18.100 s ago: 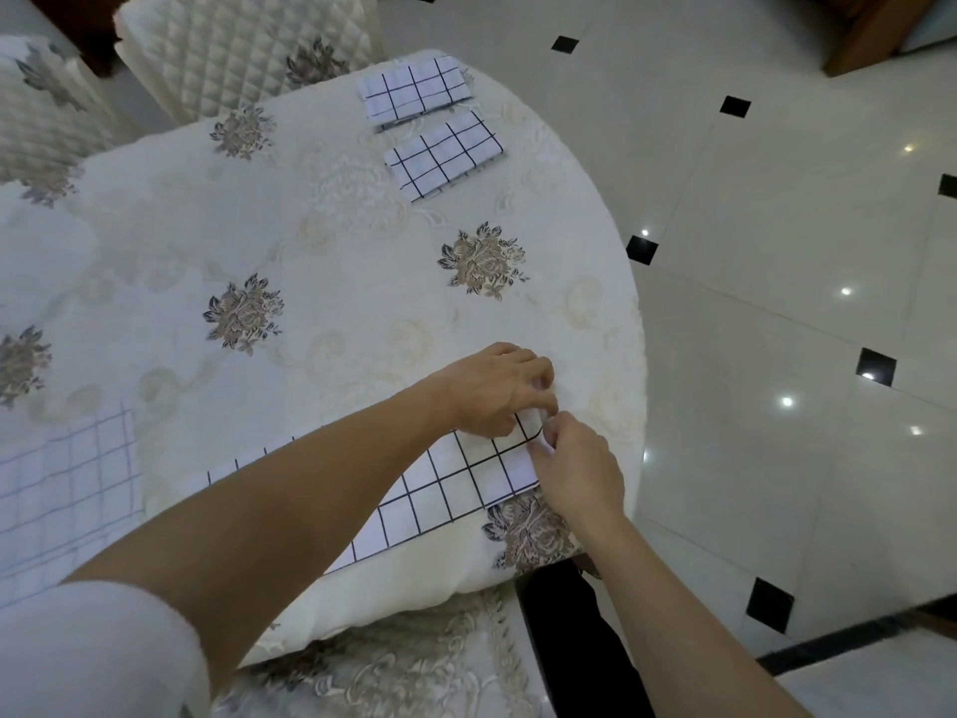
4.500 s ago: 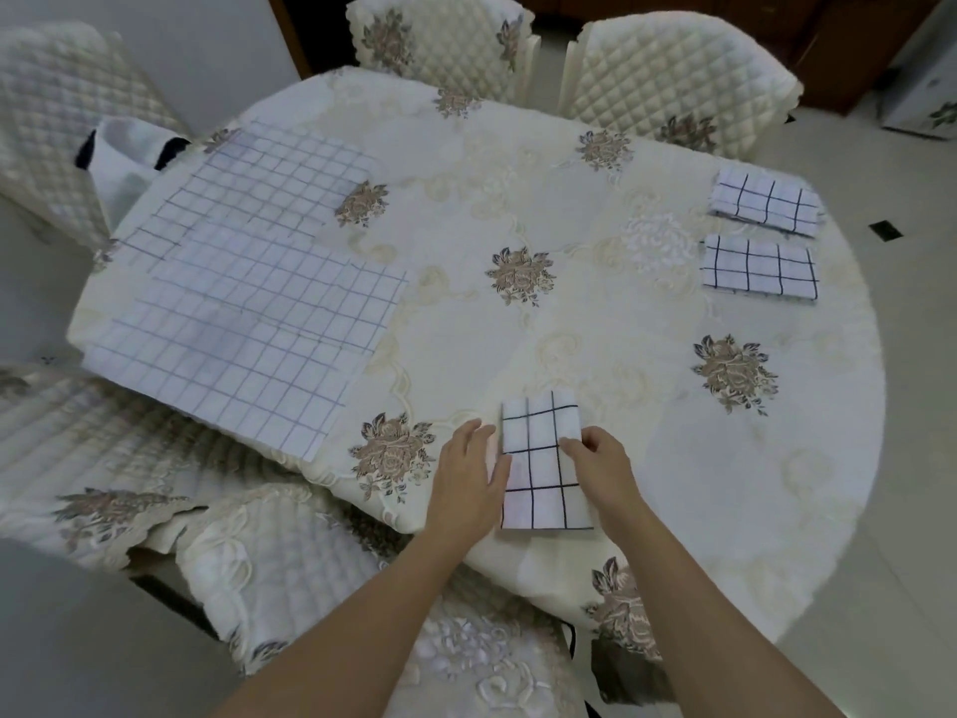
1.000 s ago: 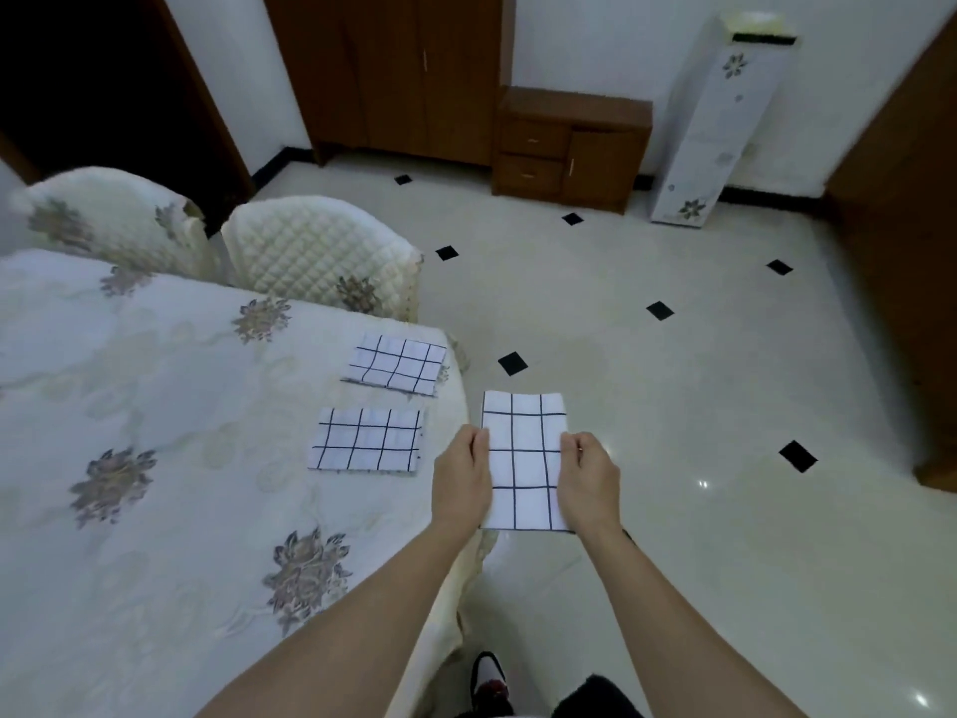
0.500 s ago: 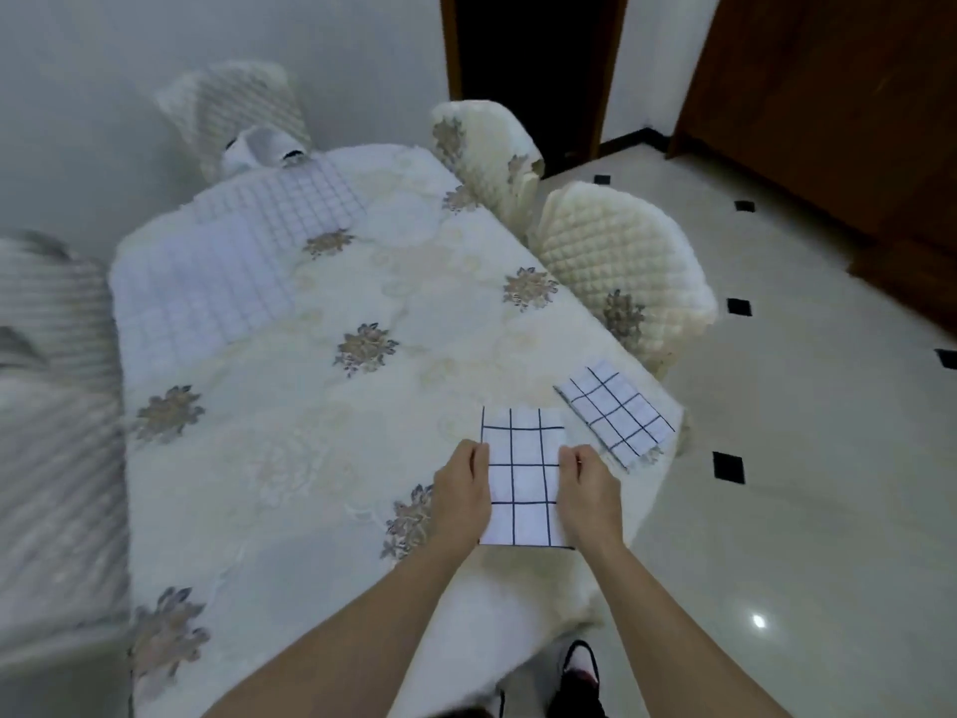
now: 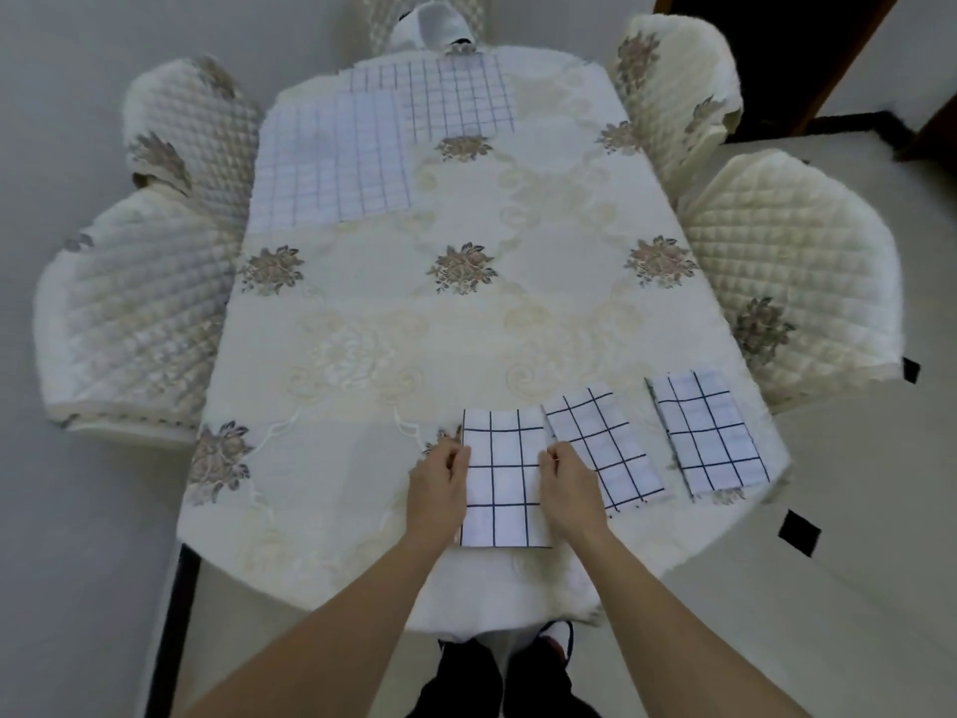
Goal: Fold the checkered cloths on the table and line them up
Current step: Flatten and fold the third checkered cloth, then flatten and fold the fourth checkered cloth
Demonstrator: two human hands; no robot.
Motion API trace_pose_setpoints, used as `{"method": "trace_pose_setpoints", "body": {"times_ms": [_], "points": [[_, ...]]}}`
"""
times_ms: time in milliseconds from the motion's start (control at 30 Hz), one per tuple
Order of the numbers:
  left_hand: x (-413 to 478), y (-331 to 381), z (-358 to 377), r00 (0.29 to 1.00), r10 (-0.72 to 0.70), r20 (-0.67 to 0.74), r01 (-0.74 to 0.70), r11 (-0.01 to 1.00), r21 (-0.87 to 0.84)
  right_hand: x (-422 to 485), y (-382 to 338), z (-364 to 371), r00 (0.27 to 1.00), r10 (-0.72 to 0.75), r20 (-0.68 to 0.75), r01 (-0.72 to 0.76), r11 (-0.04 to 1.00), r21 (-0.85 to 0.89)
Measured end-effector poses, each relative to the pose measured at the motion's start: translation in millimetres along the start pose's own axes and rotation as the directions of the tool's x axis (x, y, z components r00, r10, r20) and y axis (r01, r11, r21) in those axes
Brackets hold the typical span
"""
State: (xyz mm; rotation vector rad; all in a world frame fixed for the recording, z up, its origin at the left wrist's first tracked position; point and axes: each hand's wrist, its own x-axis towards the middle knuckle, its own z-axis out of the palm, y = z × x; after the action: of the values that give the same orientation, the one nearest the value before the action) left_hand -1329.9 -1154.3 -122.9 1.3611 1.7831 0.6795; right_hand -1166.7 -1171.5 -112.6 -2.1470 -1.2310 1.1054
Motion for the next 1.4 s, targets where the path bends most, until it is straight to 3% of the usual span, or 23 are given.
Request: {"method": "trace_pose_setpoints", "body": {"times_ms": [200,533,900,1167,1300,1400], "points": [[15.4,-11.7,0.5,0.998,-0.052,0.022,0.051,0.998,0.044,16.0,-0.8,15.2,0.999,0.024,0.023,-0.023,0.999,-0.041],[33.6,-18.9,5.3,1.000,-0.014,0.012,0.011,0.978,0.208,28.6,-3.9,25.5,0.995,0.100,-0.010,-0.101,0.981,-0.168],[42.7,-19.6,1.7,0.999,-0.042,0.006,0.040,0.976,0.216,30.0,-7.6,21.1,0.992,0.109,-0.066,-0.122,0.962,-0.244],[52.6,-15.7,-22.2,0.997,-0.074,0.007,0.071,0.983,0.168,17.3,-35.3,4.8,0.992,-0.055,-0.113,-0.006,0.878,-0.479],[59.6,2.7,-48.5,0.999,0.022,-0.034,-0.012,0.966,0.257,21.2,-62.1,-11.7,0.980,-0.195,-0.029,0.156,0.857,-0.491],[64.0,23.7,-73.9,0.985,0.148,-0.085,-0.100,0.904,0.415,23.9,-92.4,-27.0,0.949,-0.314,0.014,0.280,0.824,-0.493]]}}
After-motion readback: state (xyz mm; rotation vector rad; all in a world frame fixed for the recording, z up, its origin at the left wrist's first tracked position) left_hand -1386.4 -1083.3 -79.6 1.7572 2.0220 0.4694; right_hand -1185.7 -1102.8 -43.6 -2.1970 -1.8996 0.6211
